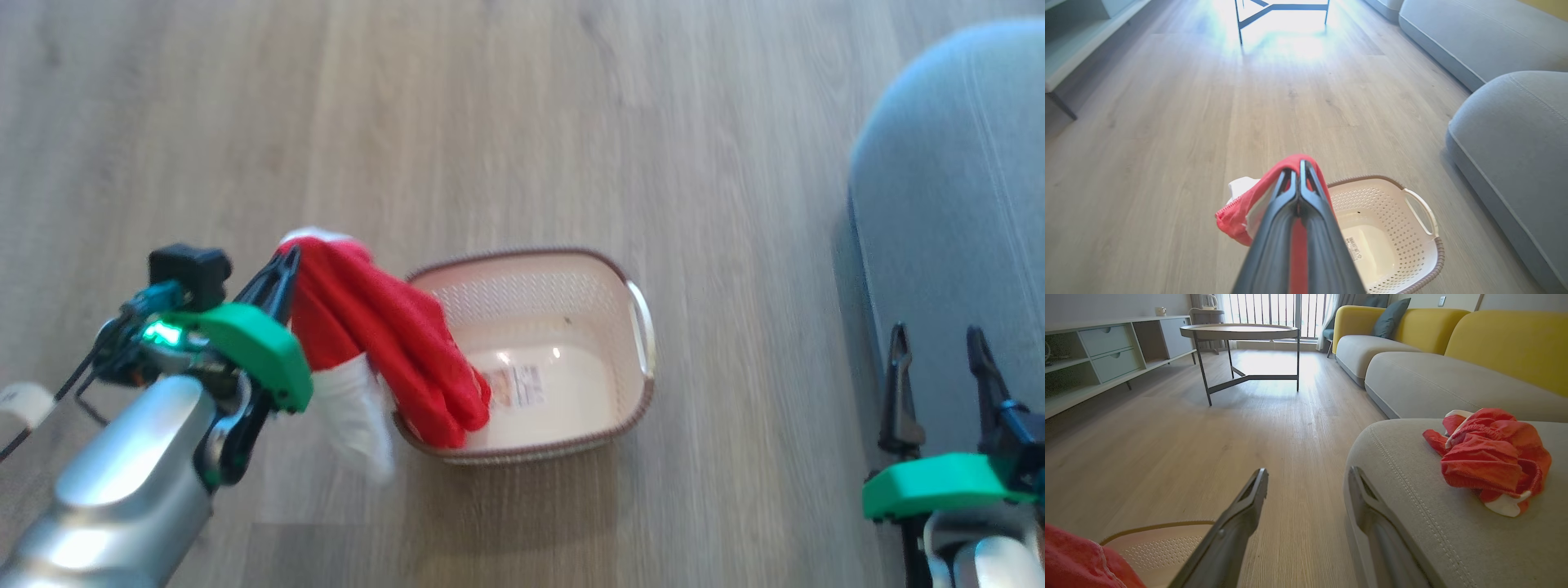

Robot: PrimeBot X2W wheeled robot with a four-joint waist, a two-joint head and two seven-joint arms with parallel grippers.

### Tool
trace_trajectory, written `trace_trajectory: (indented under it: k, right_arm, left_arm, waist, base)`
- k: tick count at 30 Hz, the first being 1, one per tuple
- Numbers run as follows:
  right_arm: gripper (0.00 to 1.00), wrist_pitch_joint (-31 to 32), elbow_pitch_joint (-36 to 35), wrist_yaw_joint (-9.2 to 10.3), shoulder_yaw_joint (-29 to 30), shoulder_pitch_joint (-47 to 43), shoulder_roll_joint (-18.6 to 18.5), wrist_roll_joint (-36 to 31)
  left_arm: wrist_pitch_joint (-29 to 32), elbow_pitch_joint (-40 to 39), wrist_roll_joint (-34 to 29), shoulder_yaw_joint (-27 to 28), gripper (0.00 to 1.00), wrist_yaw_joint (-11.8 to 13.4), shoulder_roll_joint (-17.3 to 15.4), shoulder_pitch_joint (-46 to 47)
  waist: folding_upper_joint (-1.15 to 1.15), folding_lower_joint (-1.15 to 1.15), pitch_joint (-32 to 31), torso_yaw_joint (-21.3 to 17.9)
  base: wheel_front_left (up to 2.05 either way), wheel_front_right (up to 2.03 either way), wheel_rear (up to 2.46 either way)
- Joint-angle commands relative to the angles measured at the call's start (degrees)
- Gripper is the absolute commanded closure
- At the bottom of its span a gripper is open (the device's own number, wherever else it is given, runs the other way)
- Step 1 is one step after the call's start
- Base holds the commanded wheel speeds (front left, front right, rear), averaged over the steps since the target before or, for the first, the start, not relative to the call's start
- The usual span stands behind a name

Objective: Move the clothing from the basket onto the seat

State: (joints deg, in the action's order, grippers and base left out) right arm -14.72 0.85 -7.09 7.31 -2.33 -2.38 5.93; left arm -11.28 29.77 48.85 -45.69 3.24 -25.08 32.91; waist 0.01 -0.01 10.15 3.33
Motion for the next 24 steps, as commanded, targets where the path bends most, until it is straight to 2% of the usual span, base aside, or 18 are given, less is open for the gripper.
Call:
trace_trajectory:
  k: [1, 14, 19, 24]
  right_arm:
    - [0.00, -0.3, -1.3, -0.40, -1.1, -0.1, -0.5, -0.7]
    - [0.00, -0.2, -0.2, -0.40, -0.2, -5.0, -0.6, -2.2]
    - [0.00, -0.1, -0.4, -0.40, -0.4, -5.0, -1.1, -1.9]
    - [0.00, 0.1, -0.1, -0.40, -1.7, -4.9, -1.4, -1.8]
  left_arm:
    - [0.1, -3.0, 0.7, 3.0, 1.00, 1.3, -3.7, 0.7]
    - [2.2, -19.2, 1.6, 6.2, 1.00, 10.5, -14.0, -8.9]
    - [3.8, -24.4, 1.7, 7.1, 1.00, 12.9, -17.3, -10.4]
    - [4.8, -27.1, 1.8, 7.2, 1.00, 14.3, -18.5, -11.2]
  waist:
    - [-0.01, 0.01, -5.3, 4.3]
    - [-0.01, 0.01, -13.1, 8.6]
    - [-0.01, 0.01, -13.7, 9.4]
    - [-0.01, 0.01, -14.0, 9.4]
  base:
    - [0.00, 0.00, 0.00]
    - [0.00, 0.00, 0.00]
    - [0.00, 0.00, 0.00]
    - [0.00, 0.00, 0.00]
